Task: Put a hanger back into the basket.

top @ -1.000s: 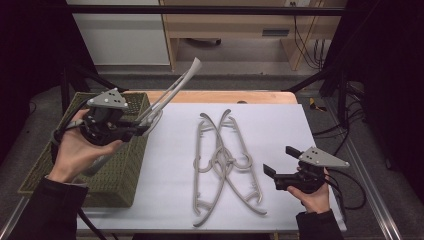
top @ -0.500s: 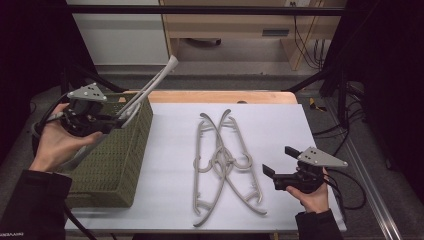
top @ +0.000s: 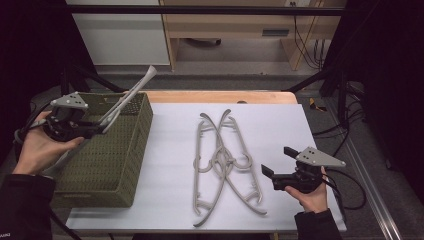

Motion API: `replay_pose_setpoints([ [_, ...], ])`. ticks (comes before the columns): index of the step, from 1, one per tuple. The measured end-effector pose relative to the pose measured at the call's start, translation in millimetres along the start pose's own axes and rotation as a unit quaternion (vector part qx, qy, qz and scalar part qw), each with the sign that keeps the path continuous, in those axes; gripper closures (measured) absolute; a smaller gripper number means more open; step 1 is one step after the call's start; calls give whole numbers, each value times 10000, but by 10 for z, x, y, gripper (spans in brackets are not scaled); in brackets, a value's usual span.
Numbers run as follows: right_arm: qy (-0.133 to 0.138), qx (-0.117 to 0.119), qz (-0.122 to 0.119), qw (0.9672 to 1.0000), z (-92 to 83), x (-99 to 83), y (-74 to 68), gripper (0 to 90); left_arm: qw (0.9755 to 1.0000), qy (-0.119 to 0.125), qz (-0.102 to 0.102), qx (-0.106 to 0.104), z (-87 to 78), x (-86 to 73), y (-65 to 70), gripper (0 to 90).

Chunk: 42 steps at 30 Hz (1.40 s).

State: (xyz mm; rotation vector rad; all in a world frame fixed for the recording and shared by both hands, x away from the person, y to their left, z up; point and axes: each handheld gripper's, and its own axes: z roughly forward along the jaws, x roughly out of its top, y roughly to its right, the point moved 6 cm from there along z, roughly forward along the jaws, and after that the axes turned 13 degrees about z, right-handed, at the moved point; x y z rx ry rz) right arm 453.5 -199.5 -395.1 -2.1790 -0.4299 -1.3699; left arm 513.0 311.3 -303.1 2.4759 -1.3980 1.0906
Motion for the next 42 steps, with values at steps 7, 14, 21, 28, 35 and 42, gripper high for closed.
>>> replay_pose_setpoints([
  [7,-21,-1,0,10000,9,-6,-3,41,9996,-160,-224,68,43,-248,-72,821],
  [14,-21,1,5,10000,6,-5,-2,41,9985,-375,-383,96,155,-439,-98,820],
  [21,-23,-5,1,10000,8,-6,-1,41,9967,-635,-495,75,284,-634,-116,820],
  [28,-24,-1,11,10000,12,-9,-5,42,9945,-818,-646,37,442,-791,-105,820],
  [35,-25,-5,10,10000,9,-9,-4,41,9905,-1200,-671,79,712,-885,-86,816],
  [42,-28,-3,-2,10000,11,-10,-5,41,9874,-1399,-740,48,949,-997,-76,814],
])
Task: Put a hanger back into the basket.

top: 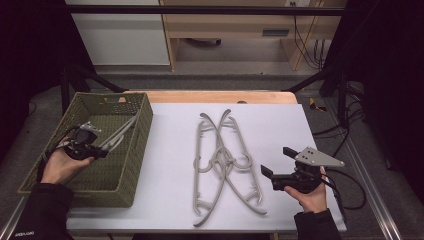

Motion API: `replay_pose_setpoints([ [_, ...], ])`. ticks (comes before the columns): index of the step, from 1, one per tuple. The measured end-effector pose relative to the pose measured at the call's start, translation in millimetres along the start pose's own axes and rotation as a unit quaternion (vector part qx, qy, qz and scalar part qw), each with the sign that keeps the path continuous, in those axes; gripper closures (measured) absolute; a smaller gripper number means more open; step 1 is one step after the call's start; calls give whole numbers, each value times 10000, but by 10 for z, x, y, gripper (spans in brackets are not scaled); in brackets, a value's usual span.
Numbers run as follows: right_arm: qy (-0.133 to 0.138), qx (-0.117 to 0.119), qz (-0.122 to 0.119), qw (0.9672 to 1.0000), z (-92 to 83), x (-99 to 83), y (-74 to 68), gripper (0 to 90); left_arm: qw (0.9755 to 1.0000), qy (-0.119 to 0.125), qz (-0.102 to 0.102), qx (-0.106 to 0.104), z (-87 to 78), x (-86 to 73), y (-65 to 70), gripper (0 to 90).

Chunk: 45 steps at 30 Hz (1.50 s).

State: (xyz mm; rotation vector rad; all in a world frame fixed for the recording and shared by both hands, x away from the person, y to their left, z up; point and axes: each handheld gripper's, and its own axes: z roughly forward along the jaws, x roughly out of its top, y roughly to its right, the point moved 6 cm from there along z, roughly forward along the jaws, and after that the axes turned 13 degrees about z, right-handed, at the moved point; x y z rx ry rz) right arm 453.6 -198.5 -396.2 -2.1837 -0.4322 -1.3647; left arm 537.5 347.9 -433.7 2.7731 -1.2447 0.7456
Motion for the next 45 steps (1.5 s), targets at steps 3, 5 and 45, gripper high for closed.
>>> replay_pose_setpoints([
  [3,10,-1,-3,10000,-4,3,3,41,10000,-56,-30,-28,74,-29,16,815],
  [5,22,2,11,10000,-5,5,0,42,9999,-96,-49,-41,116,-58,23,814],
  [45,16,-19,18,10000,-13,11,10,41,9642,2647,5,188,-798,508,946,210],
])
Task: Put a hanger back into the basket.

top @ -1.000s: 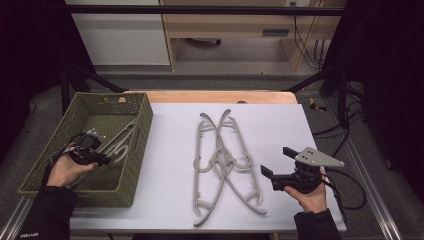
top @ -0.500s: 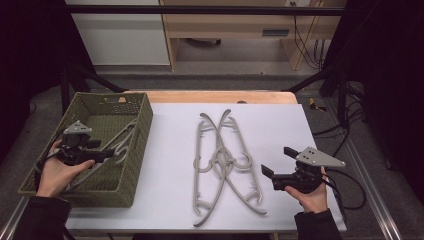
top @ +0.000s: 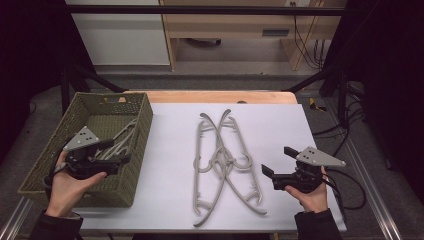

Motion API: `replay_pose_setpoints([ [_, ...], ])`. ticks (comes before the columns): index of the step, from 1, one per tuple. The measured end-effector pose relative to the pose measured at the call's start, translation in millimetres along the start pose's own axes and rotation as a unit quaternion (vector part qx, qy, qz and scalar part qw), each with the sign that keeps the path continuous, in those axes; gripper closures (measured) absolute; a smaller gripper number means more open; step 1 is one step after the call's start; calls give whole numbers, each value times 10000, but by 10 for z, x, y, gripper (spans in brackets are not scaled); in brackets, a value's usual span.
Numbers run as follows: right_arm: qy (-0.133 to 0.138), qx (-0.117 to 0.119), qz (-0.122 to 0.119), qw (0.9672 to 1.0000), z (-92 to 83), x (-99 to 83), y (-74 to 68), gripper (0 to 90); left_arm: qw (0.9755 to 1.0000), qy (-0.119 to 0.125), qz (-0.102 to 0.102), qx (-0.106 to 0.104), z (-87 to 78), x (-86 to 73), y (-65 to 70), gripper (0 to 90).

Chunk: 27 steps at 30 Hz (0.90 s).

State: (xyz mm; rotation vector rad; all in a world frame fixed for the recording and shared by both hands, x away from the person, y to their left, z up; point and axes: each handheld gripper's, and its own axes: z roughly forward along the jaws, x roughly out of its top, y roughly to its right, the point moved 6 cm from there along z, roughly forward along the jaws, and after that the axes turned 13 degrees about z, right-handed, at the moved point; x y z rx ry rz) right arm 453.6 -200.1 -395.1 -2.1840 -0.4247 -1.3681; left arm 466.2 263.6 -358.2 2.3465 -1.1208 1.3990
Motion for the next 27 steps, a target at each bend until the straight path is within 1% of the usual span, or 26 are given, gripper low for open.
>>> replay_pose_setpoints([
  [2,16,4,11,10000,-5,3,0,41,10000,65,-20,-17,20,16,66,206],
  [6,33,9,18,10000,-21,11,3,41,9998,173,24,-112,65,46,204,201],
  [8,29,2,17,10000,-20,10,5,41,9997,198,61,-163,94,51,266,199],
  [10,26,-8,13,10000,-12,6,3,41,9995,236,36,-215,128,55,333,198],
  [11,16,-3,12,10000,-11,4,1,41,9994,244,72,-237,143,55,360,197],
  [14,11,-13,19,10000,-7,1,0,41,9991,305,51,-308,194,59,455,197],
  [16,15,-7,7,10000,-5,1,1,41,9987,300,110,-385,227,62,511,197],
  [19,0,-8,15,10000,-1,-3,-2,41,9983,373,127,-430,267,76,577,199],
  [22,2,5,11,10000,1,-2,-3,42,9980,378,139,-479,311,78,649,199],
  [27,4,-2,10,10000,-1,-3,-3,43,9976,287,225,-597,419,70,795,199],
])
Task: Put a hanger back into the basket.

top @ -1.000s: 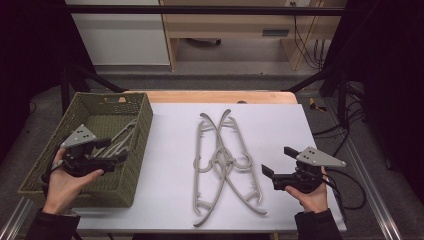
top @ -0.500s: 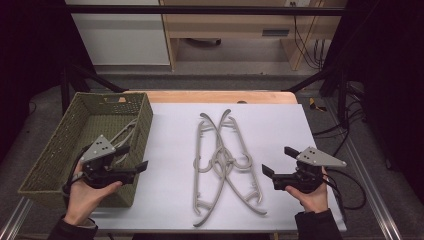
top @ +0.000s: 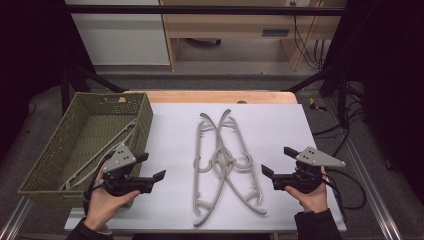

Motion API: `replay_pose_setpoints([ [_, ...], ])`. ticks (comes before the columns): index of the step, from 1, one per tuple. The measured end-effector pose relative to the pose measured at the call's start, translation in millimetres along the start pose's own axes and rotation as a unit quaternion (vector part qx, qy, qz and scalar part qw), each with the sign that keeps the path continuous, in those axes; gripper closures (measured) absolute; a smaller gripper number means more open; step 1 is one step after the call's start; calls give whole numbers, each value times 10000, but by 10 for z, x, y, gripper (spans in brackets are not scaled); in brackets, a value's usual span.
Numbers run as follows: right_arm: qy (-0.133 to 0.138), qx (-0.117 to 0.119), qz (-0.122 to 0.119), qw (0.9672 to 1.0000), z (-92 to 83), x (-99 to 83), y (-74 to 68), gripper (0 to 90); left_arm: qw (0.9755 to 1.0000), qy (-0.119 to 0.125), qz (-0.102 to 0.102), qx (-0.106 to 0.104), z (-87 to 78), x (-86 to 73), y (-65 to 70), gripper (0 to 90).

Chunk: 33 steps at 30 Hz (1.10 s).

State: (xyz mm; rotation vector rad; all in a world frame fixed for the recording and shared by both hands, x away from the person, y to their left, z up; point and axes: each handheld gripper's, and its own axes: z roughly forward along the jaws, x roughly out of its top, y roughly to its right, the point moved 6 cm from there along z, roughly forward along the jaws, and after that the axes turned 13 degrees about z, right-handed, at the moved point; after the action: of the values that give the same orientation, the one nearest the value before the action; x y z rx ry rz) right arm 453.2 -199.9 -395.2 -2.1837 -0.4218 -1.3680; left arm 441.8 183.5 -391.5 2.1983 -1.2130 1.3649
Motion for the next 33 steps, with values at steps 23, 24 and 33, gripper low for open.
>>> replay_pose_setpoints([
  [23,-459,-100,-72,9989,252,-104,-130,61,9978,-466,77,-454,519,-301,322,199],
  [24,-492,-120,-90,9987,270,-105,-149,60,9978,-477,81,-459,525,-309,320,199],
  [33,-831,-53,-1,9965,481,-168,-347,83,9982,-388,20,-456,484,-300,259,199],
])
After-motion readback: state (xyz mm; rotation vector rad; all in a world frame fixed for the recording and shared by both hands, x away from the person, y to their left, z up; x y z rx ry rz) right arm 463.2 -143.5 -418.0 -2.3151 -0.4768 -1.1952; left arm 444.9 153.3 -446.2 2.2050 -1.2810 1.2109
